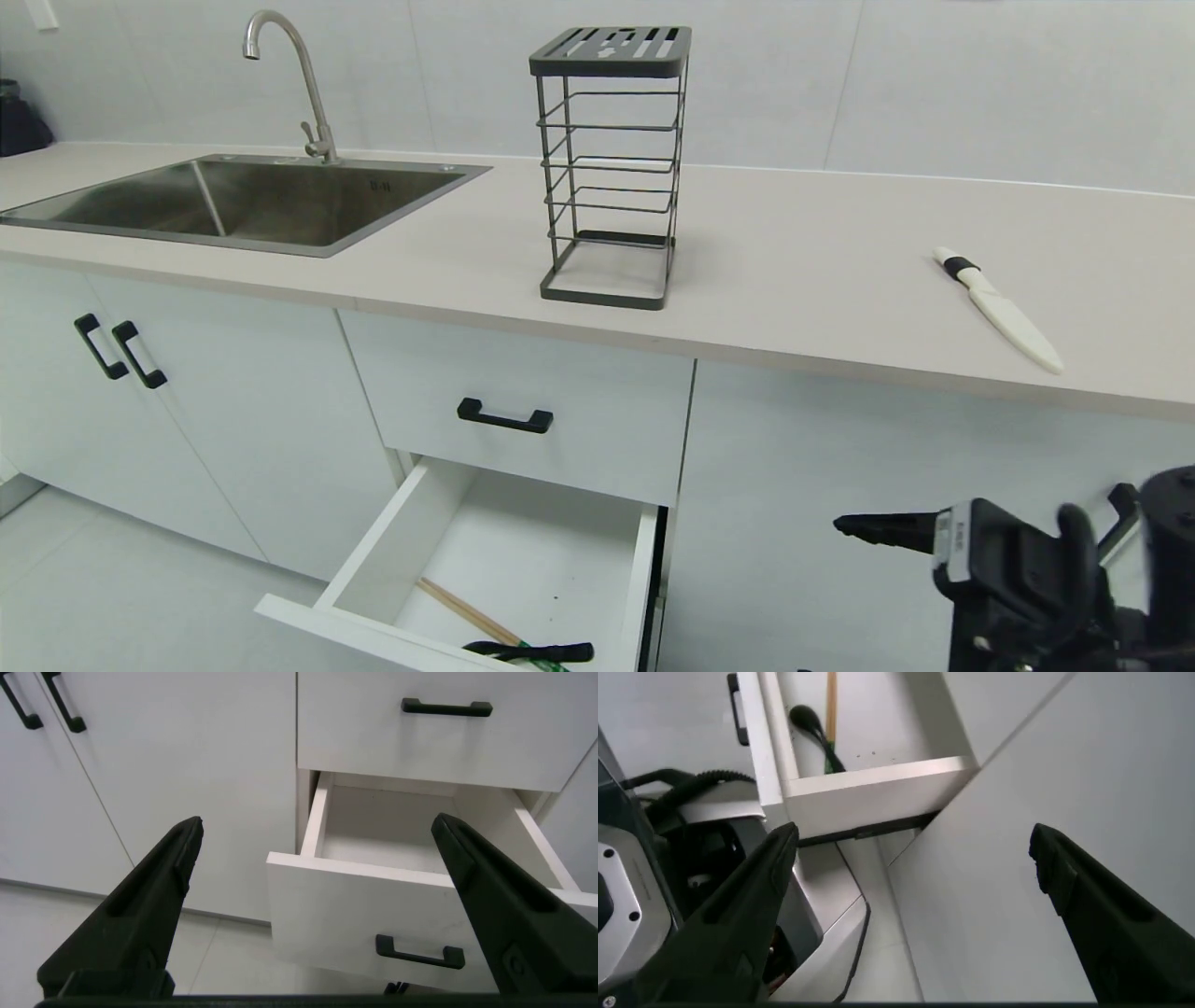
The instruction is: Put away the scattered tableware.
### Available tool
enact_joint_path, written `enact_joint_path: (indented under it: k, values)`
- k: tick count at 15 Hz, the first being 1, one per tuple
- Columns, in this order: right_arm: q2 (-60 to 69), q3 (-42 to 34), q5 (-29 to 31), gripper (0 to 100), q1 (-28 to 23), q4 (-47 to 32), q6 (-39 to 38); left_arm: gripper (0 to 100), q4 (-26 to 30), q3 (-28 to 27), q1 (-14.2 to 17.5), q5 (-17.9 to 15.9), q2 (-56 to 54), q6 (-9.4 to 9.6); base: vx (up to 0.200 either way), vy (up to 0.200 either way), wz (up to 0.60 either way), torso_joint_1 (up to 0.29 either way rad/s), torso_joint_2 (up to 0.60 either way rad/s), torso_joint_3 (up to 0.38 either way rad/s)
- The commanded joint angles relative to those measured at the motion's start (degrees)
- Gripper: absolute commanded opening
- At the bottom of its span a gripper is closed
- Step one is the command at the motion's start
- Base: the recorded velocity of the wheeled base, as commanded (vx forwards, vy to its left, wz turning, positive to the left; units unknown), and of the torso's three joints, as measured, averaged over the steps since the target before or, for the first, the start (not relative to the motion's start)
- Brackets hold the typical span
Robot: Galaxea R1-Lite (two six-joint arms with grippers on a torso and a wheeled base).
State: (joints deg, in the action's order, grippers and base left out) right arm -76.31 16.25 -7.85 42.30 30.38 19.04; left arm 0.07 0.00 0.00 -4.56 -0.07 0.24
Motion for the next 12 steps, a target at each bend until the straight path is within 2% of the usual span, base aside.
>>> enact_joint_path:
  k: [1, 3, 8, 10, 12]
  values:
    - [9.43, -4.21, 0.20, 100, -0.38, 0.03, -0.85, 100, 0.01, 0.00, 0.00, -0.01, 0.07, 0.02, 0.000, 0.000, 0.00, 0.000, 0.00, 0.000]
    - [20.77, -10.19, 2.31, 100, -0.29, -0.06, -2.78, 100, 0.01, 0.00, 0.00, -0.01, 0.07, 0.02, 0.000, 0.000, 0.00, 0.000, 0.00, 0.000]
    - [37.99, -15.81, 5.21, 100, -3.89, -0.76, -5.95, 100, 0.01, 0.00, 0.00, -0.01, 0.07, 0.02, 0.000, 0.000, 0.00, 0.000, 0.00, 0.000]
    - [45.38, -15.90, 6.97, 100, -4.60, -5.59, -6.03, 100, 0.01, 0.00, 0.00, -0.01, 0.07, 0.02, 0.000, 0.000, 0.00, 0.000, 0.00, 0.000]
    - [55.83, -16.07, 7.59, 100, -6.97, -14.65, -6.39, 100, 0.01, 0.00, 0.00, -0.01, 0.07, 0.02, 0.000, 0.000, 0.00, 0.000, 0.00, 0.000]
